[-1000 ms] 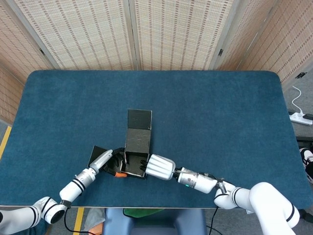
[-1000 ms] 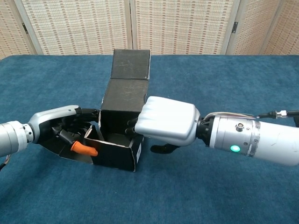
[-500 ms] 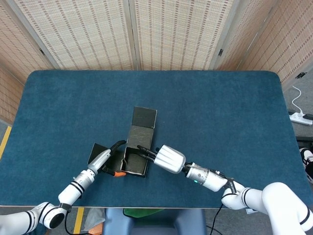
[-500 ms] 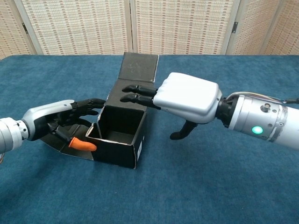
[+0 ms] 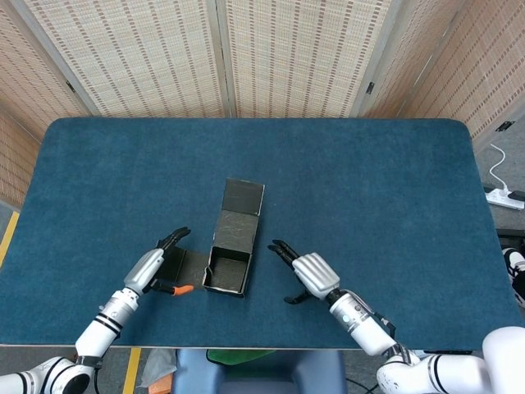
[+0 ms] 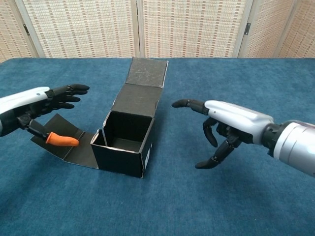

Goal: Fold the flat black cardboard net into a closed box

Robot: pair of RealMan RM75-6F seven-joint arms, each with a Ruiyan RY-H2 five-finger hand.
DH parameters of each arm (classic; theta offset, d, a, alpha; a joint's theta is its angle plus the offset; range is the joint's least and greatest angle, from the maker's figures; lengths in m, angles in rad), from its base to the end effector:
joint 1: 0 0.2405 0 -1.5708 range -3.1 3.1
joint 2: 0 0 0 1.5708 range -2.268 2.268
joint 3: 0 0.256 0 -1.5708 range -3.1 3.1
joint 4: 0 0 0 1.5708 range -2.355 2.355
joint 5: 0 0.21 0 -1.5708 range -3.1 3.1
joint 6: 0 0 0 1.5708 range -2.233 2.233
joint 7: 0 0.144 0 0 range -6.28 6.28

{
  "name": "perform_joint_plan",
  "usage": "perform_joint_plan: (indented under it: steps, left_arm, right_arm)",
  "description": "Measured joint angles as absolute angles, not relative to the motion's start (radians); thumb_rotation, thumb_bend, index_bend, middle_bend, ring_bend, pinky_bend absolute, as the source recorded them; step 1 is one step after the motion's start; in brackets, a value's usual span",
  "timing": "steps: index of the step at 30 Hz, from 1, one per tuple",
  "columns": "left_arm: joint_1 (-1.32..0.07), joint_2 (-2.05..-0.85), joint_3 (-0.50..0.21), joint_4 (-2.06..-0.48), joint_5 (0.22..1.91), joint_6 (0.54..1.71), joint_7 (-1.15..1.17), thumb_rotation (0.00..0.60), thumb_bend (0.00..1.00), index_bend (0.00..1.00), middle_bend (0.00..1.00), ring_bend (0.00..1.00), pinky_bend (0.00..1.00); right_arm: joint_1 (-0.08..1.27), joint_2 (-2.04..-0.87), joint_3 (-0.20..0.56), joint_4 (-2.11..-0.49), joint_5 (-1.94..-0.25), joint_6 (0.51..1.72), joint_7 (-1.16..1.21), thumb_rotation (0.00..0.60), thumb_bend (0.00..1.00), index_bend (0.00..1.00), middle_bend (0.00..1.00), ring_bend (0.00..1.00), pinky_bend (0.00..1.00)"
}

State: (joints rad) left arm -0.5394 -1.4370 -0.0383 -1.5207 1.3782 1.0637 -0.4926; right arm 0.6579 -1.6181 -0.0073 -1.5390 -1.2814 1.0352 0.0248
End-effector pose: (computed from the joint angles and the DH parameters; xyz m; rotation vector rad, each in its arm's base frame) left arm -0.2125 0.2835 0.0087 -1.5773 -1.6414 -1.2840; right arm -0.1555 -0.2675 -0.0565 1.9188 -1.3613 1.1077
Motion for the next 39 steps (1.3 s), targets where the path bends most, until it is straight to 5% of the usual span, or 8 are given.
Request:
perform_joint_plan:
  steps: [10, 23, 39]
  left_arm:
    - [-0.516, -1.395, -0.046, -1.553, 1.416, 1.078, -0.579, 0.6, 0.19, 0.0, 0.0, 0.0, 0.05]
    - [-0.51, -1.369, -0.049, -1.541, 1.447, 1.063, -0.69, 0.6, 0.19, 0.0, 0.0, 0.0, 0.05]
    - [-0.509, -1.357, -0.042, -1.529, 1.478, 1.06, -0.721, 0.6, 0.19, 0.0, 0.0, 0.0, 0.05]
  right_arm:
    - [0.653, -1.787, 0.142, -1.564, -0.923, 0.909, 0.046, 0.6, 0.0, 0.0, 0.0, 0.61, 1.0]
    - [0.73, -1.995, 0.258, -1.415, -0.862, 0.943, -0.076, 0.6, 0.0, 0.0, 0.0, 0.6, 1.0]
    - [0.782, -2.088, 0.346, -1.224, -0.853, 0.882, -0.062, 0.6, 0.0, 0.0, 0.02, 0.6, 1.0]
